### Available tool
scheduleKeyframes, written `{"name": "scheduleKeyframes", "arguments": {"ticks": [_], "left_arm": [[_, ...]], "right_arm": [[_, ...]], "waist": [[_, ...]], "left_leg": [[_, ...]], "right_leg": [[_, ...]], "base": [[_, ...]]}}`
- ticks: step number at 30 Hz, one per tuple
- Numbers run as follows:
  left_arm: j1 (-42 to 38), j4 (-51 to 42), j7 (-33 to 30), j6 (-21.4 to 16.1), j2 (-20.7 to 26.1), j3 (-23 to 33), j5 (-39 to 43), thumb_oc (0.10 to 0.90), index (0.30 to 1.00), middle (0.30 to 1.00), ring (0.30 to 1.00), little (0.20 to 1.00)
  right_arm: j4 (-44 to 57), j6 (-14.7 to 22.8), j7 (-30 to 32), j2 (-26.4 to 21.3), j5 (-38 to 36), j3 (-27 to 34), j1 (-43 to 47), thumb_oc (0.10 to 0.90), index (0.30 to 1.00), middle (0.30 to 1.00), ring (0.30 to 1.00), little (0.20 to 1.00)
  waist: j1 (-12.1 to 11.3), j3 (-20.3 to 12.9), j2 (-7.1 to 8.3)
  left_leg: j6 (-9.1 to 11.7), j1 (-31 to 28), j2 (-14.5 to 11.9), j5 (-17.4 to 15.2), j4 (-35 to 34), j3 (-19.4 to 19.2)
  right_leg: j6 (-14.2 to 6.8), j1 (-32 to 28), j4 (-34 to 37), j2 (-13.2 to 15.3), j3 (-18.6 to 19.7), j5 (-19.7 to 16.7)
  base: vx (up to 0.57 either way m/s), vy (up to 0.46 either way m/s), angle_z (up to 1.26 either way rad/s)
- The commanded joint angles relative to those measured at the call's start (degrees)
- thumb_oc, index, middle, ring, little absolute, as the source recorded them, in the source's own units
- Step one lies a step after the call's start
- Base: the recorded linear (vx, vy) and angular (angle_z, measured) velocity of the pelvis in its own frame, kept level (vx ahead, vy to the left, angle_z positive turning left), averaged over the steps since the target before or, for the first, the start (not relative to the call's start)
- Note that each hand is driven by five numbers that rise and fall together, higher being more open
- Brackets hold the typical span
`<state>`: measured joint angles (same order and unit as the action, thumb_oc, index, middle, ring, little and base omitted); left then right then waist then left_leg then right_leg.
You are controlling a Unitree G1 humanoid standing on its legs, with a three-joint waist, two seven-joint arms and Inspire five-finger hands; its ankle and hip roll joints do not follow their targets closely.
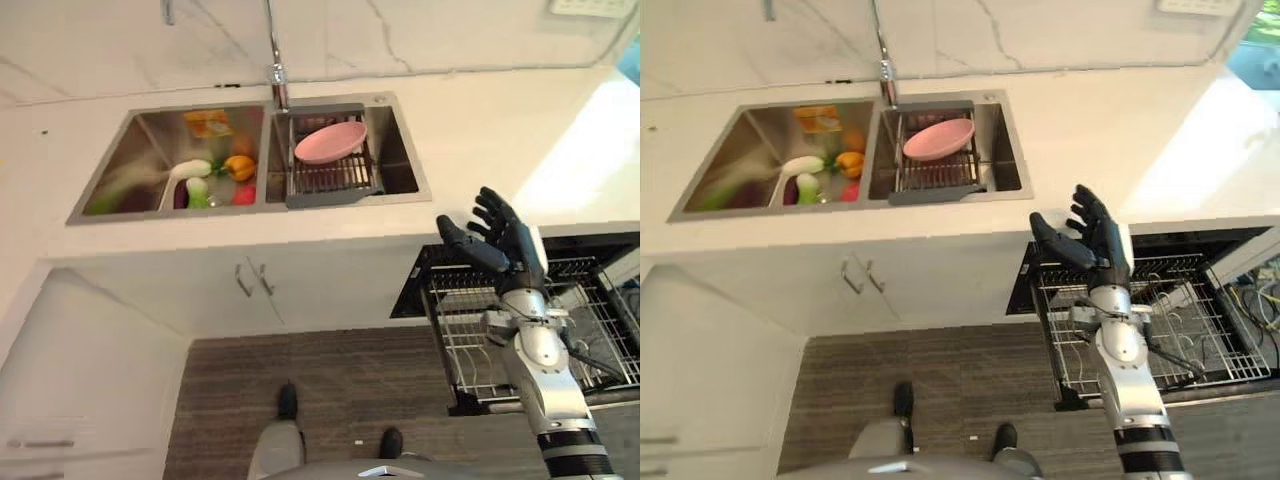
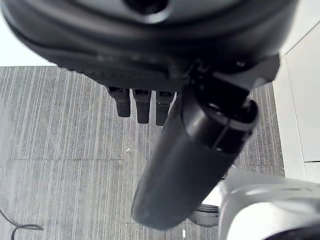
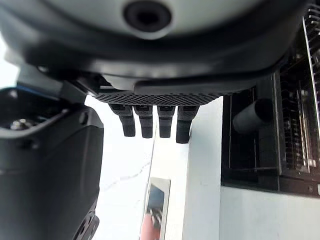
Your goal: Place the dishes in the dishwasher.
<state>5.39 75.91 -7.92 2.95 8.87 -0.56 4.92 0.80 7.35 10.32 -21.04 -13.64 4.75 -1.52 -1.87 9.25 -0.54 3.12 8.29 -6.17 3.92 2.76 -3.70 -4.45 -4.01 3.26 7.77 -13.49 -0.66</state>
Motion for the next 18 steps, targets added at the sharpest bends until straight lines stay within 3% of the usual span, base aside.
{"name": "scheduleKeyframes", "arguments": {"ticks": [1, 2, 5, 7, 8, 11, 12, 15, 18], "left_arm": [[-1.1, -0.9, 0.0, -0.7, 2.3, -1.5, -2.3, 0.800, 0.900, 0.900, 0.900, 0.900], [-1.0, -0.9, 0.0, -0.6, 3.0, -1.0, -2.1, 0.800, 0.900, 0.900, 0.900, 0.900], [-0.4, -0.8, -0.4, -0.6, 3.2, 0.3, -0.9, 0.800, 0.900, 0.900, 0.900, 0.900], [-0.4, -0.7, -0.4, -0.8, 3.1, 0.5, -0.7, 0.800, 0.900, 0.900, 0.900, 0.900], [-0.5, -0.9, -0.3, -1.1, 2.8, -0.2, -1.0, 0.800, 0.900, 0.900, 0.900, 0.900], [-0.6, -1.0, 0.0, -1.3, 2.7, -0.4, -1.0, 0.800, 0.900, 0.900, 0.900, 0.900], [-1.2, -1.7, 0.2, -1.5, 2.7, -0.9, -1.0, 0.800, 0.900, 0.900, 0.900, 0.900], [-1.4, -2.3, 0.2, -1.7, 2.4, -0.8, -0.8, 0.800, 0.900, 0.900, 0.900, 0.900], [-1.0, -2.4, 0.6, -1.8, 2.1, -0.9, -0.9, 0.800, 0.900, 0.900, 0.900, 0.900]], "right_arm": [[5.6, 3.7, 0.2, -0.8, 0.3, 2.2, 2.8, 0.800, 0.900, 0.900, 0.900, 0.900], [5.9, 3.7, -0.2, -0.1, 0.6, 1.6, 3.1, 0.800, 0.900, 0.900, 0.900, 0.900], [5.7, 3.7, -0.6, 0.7, 0.8, 1.1, 2.8, 0.800, 0.900, 0.900, 0.900, 0.900], [6.0, 3.6, -0.8, 0.6, 0.8, 1.3, 2.7, 0.800, 0.900, 0.900, 0.900, 0.900], [6.6, 3.9, -0.4, 0.2, 1.3, 2.0, 2.9, 0.800, 0.900, 0.900, 0.900, 0.900], [6.8, 4.0, -0.2, 0.1, 1.5, 2.2, 2.9, 0.800, 0.900, 0.900, 0.900, 0.900], [6.7, 4.1, 0.4, -0.1, 2.2, 2.5, 2.8, 0.800, 0.900, 0.900, 0.900, 0.900], [6.5, 3.8, 0.3, -0.3, 2.8, 2.7, 2.4, 0.800, 0.900, 0.900, 0.900, 0.900], [6.3, 3.3, -0.6, -0.6, 3.2, 2.2, 2.4, 0.800, 0.900, 0.900, 0.900, 0.900]], "waist": [[-0.6, -2.3, 2.72], [-0.4, -1.4, 2.62], [0.2, -0.5, 2.08], [0.6, -0.4, 1.94], [1.9, 0.3, 1.61], [2.5, 0.5, 1.61], [3.0, 0.6, 2.02], [2.6, -0.1, 2.56], [1.9, -1.5, 2.46]], "left_leg": [[-1.5, 0.6, 1.1, -4.5, 3.8, -1.2], [-3.3, -0.7, 2.0, -6.1, 4.4, -2.3], [-4.7, -3.8, 3.2, -8.5, 4.7, -3.2], [-4.7, -5.0, 3.7, -9.1, 4.5, -3.0], [-4.7, -7.3, 5.0, -10.3, 3.9, -1.8], [-4.7, -7.9, 5.4, -10.4, 3.6, -1.4], [-4.7, -8.4, 6.3, -11.4, 4.0, -1.0], [-4.7, -9.1, 6.8, -12.3, 4.6, -1.0], [-4.5, -9.7, 6.3, -12.5, 4.6, -1.1]], "right_leg": [[-3.6, -0.9, -12.5, 6.3, 0.8, 5.0], [-3.8, 2.3, -19.4, 7.8, 1.5, 3.0], [-3.6, 6.7, -23.9, 8.3, 1.5, 0.3], [-3.3, 7.1, -21.6, 7.6, 1.8, 0.8], [-3.4, 9.3, -15.9, 5.7, 3.6, 0.7], [-3.9, 10.2, -13.0, 5.4, 4.4, -0.9], [-5.0, 10.1, -10.4, 5.5, 5.1, -1.0], [-5.2, 7.8, -8.2, 6.4, 3.8, -2.8], [-5.2, 5.8, -6.4, 6.1, 3.2, -2.4]], "base": [[0.17, 0.380, -0.34], [0.11, 0.269, -0.21], [0.16, 0.235, -0.37], [0.18, 0.081, -0.20], [0.20, 0.050, 0.08], [0.12, 0.025, 0.11], [0.09, 0.018, 0.46], [0.13, -0.022, 0.57], [0.11, -0.049, 0.04]]}}
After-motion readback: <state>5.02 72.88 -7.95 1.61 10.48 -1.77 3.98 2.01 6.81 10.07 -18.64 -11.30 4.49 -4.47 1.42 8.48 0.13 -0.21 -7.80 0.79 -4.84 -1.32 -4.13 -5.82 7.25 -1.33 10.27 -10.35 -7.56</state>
